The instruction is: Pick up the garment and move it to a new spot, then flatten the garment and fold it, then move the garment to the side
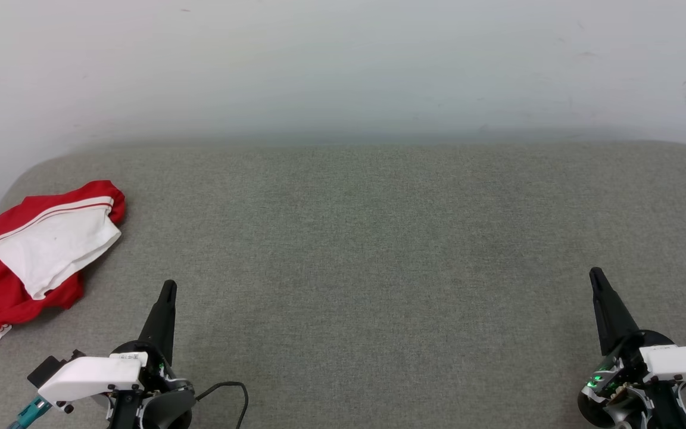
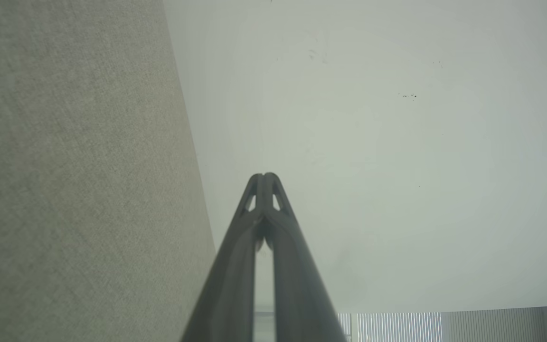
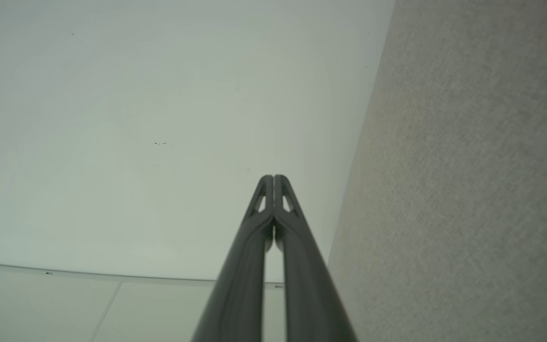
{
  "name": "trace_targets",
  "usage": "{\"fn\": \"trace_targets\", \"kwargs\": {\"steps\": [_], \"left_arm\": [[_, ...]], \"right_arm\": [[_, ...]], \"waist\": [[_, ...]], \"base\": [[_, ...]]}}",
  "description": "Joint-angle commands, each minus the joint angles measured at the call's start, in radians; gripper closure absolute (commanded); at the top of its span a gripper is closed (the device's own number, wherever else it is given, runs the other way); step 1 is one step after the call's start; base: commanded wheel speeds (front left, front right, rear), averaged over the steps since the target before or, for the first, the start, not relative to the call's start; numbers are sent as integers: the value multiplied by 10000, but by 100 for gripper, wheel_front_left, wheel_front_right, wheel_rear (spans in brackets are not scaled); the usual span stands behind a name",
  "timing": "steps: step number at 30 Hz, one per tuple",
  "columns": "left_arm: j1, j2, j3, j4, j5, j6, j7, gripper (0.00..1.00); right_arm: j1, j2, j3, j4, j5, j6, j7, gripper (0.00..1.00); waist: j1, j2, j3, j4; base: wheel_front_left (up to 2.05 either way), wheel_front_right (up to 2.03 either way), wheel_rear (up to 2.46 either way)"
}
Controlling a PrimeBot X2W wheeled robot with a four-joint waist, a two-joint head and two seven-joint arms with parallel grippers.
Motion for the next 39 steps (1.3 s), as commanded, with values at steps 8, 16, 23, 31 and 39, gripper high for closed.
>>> {"fn": "trace_targets", "kwargs": {"steps": [8, 16, 23, 31, 39], "left_arm": [[-55, -24, 25, -7, 16, -34, 19, 100], [-55, -24, 24, -7, 16, -34, 18, 100], [-55, -23, 24, -8, 15, -34, 18, 100], [-55, -24, 23, -8, 15, -34, 17, 100], [73, -12, -24, 128, -2, 6, -10, 0]], "right_arm": [[-109, 36, 7, 8, 38, -3, 5, 100], [-109, 36, 7, 8, 38, -3, 4, 100], [-109, 36, 7, 8, 39, -3, 4, 100], [-110, 36, 7, 8, 39, -3, 6, 100], [95, 0, 8, 116, -6, 0, -7, 0]], "waist": [[0, 0, 0, 0], [0, 0, 0, 0], [0, 0, 0, 0], [0, 0, 0, 0], [0, 0, 0, 0]], "base": [[0, 0, 0], [0, 0, 0], [0, 0, 0], [0, 0, 0], [0, 0, 0]]}}
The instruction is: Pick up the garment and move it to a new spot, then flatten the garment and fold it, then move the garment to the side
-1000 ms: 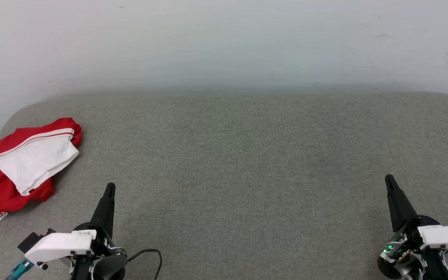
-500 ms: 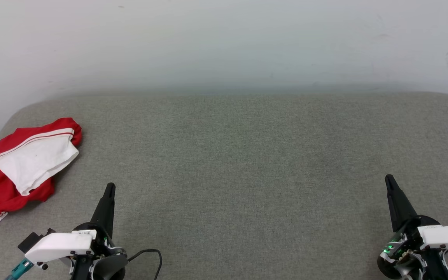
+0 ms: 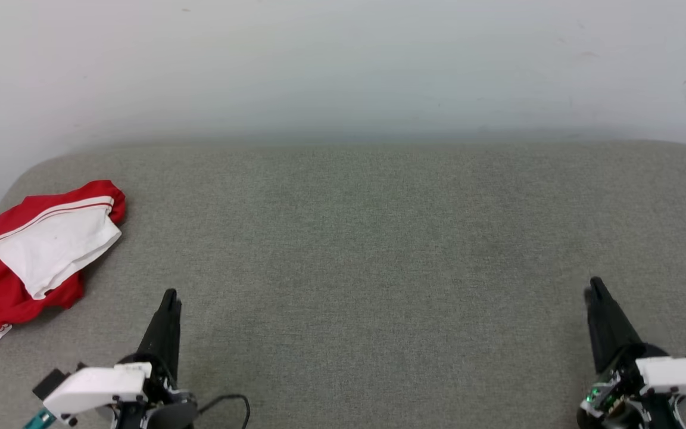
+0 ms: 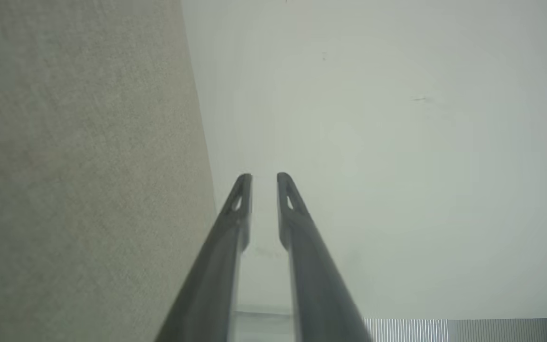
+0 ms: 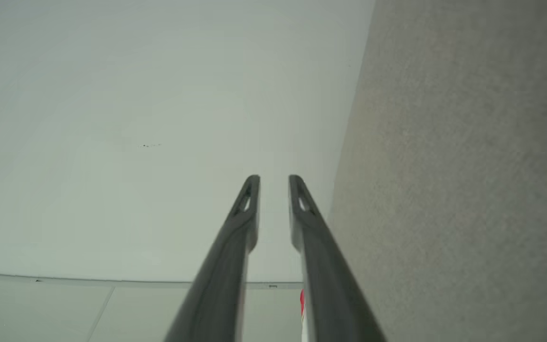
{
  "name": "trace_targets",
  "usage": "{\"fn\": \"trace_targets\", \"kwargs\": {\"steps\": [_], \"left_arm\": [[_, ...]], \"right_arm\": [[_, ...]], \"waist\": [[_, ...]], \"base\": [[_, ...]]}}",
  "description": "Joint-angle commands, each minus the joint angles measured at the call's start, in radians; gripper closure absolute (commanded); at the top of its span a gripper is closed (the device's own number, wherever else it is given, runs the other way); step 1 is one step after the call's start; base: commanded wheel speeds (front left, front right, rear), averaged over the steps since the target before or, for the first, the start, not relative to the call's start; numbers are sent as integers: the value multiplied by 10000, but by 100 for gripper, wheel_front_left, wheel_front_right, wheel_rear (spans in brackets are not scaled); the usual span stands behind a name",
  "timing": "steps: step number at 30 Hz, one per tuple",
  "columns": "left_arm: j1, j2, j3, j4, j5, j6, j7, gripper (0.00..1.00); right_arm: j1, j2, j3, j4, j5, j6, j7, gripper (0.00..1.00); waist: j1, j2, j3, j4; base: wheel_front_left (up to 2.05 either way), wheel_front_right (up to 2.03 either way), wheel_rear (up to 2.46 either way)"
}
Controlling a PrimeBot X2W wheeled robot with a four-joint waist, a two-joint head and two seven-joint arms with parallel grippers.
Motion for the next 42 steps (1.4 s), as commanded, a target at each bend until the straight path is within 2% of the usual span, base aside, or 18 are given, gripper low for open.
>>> {"fn": "trace_targets", "kwargs": {"steps": [1, 18, 26, 35, 42], "left_arm": [[45, -4, -9, 37, -2, 0, -9, 0], [260, -9, -405, 310, 265, -5, -785, 0], [313, -7, -122, 183, 1097, -8, -1172, 0], [396, -6, 376, -145, 2180, -11, -1522, 0], [436, -4, 526, -551, 3601, -13, -1774, 0]], "right_arm": [[51, 0, 3, 36, -5, -2, -7, 0], [311, 4, 302, 194, -755, 0, -787, 0], [333, 5, 264, -57, -1672, 0, -1175, 0], [386, 6, 231, -516, -3758, 0, -1531, 0], [390, 7, 247, -967, -5568, 0, -1779, 0]], "waist": [[0, 0, 1, 0], [0, 0, 12, 0], [0, 0, 15, 11], [0, 0, 12, 23], [0, 0, 10, 41]], "base": [[0, 0, 0], [0, 0, 0], [0, 0, 0], [0, 0, 0], [0, 0, 0]]}}
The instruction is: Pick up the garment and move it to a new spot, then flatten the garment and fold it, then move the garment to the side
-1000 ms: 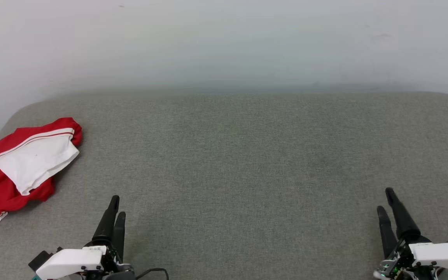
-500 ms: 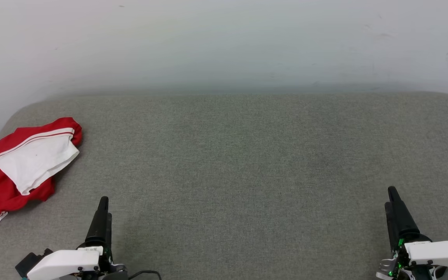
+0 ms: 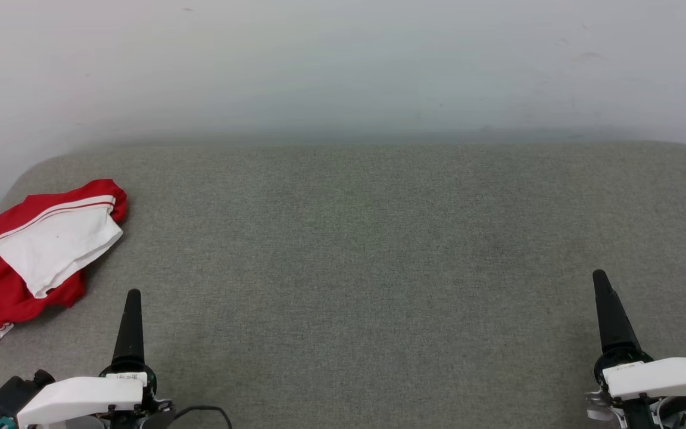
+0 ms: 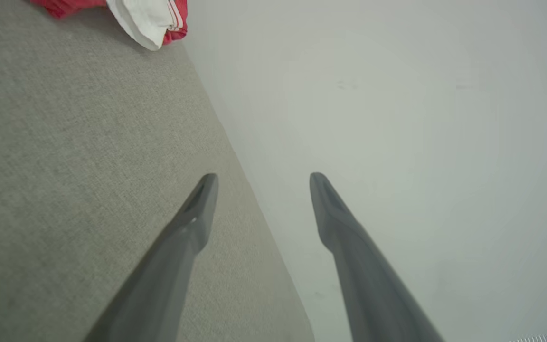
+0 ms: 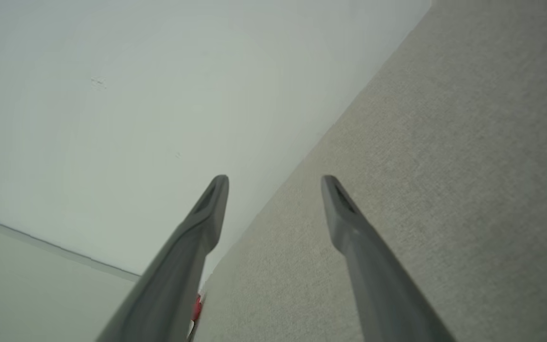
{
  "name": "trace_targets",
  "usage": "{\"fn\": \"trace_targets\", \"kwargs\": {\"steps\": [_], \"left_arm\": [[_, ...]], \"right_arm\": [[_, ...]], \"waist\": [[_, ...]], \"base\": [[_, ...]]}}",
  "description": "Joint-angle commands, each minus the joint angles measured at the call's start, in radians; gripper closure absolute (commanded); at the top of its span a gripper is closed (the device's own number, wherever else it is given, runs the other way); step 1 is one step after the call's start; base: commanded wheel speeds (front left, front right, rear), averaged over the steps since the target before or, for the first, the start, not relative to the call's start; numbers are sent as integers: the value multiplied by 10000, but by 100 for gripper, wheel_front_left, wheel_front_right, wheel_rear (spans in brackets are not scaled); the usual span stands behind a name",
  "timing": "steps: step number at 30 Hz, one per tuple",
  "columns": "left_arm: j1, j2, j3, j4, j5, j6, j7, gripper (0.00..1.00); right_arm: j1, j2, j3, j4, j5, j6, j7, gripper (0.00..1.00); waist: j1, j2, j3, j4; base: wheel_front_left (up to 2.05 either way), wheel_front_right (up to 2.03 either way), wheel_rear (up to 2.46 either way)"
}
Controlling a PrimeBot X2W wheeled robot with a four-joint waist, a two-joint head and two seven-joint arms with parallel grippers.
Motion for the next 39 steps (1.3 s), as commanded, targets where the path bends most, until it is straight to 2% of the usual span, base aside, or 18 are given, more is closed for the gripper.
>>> {"fn": "trace_targets", "kwargs": {"steps": [1, 12, 18, 28, 39], "left_arm": [[-37, 20, 16, -230, 207, -21, -85, 0], [178, 22, -227, -1450, 2537, 241, -444, 0], [314, 23, -714, -2178, 4072, 590, -627, 0], [393, 24, -1910, -2844, 6910, 1221, -901, 0], [516, 35, -2759, -2686, 8939, 1853, -1182, 0]], "right_arm": [[-104, -5, -7, -234, -330, 1, -87, 0], [-27, -3, 278, -984, -3342, 1, -447, 0], [30, -3, 413, -1333, -4724, 0, -620, 0], [119, -1, 497, -1614, -6517, 0, -903, 0], [202, 1, 495, -1533, -7978, 0, -1184, 0]], "waist": [[0, 0, 0, 2], [0, 0, 10, 20], [0, 0, 25, 18], [0, 0, 80, 6], [0, 0, 126, -10]], "base": [[0, 0, 0], [0, 0, 0], [0, 0, 0], [0, 0, 0], [0, 0, 0]]}}
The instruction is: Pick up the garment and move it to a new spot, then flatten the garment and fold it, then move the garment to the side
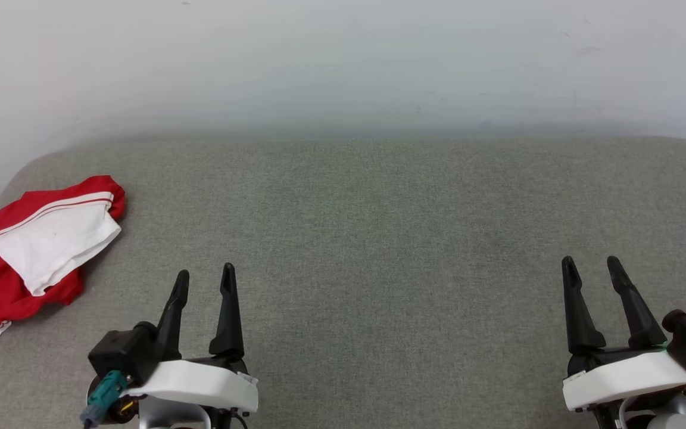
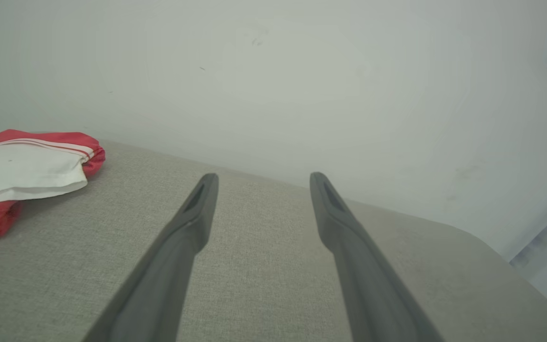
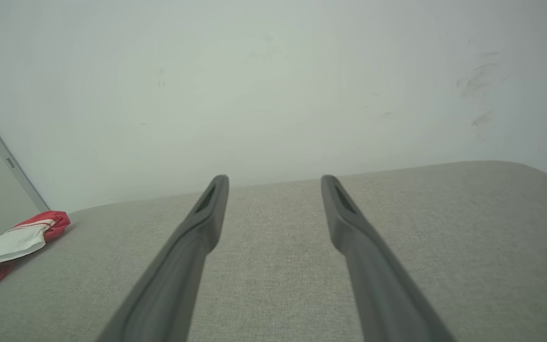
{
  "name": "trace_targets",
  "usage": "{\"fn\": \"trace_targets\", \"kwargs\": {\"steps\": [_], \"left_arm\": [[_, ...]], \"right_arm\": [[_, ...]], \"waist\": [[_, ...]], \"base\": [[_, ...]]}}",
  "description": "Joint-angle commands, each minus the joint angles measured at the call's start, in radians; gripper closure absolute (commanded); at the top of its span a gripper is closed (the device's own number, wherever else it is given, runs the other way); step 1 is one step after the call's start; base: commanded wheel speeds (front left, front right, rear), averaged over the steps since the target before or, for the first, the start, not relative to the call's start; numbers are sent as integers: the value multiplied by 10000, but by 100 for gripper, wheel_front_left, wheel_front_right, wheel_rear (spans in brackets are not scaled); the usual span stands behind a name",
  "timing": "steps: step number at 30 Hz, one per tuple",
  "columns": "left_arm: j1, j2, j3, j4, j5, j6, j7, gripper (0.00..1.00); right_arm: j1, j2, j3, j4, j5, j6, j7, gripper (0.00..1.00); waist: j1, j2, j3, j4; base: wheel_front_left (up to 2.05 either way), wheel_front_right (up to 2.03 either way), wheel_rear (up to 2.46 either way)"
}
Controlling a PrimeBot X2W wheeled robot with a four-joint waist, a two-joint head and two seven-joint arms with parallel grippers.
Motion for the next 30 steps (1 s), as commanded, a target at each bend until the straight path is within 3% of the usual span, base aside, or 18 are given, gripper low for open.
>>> {"fn": "trace_targets", "kwargs": {"steps": [1, 21, 30], "left_arm": [[45, 19, -59, -38, 250, 102, -85, 0], [-82, 409, -1138, 700, 2147, 771, -527, 0], [20, 404, -1272, 690, 2637, 836, -705, 0]], "right_arm": [[14, 3, -3, -26, -233, -2, -91, 0], [99, 6, 30, 82, -2336, -2, -544, 0], [165, 7, 6, -12, -2947, -4, -709, 0]], "waist": [[0, 0, 7, 0], [0, 0, 120, 16], [0, 0, 111, 7]], "base": [[0, 0, 0], [0, 0, 0], [0, 0, 0]]}}
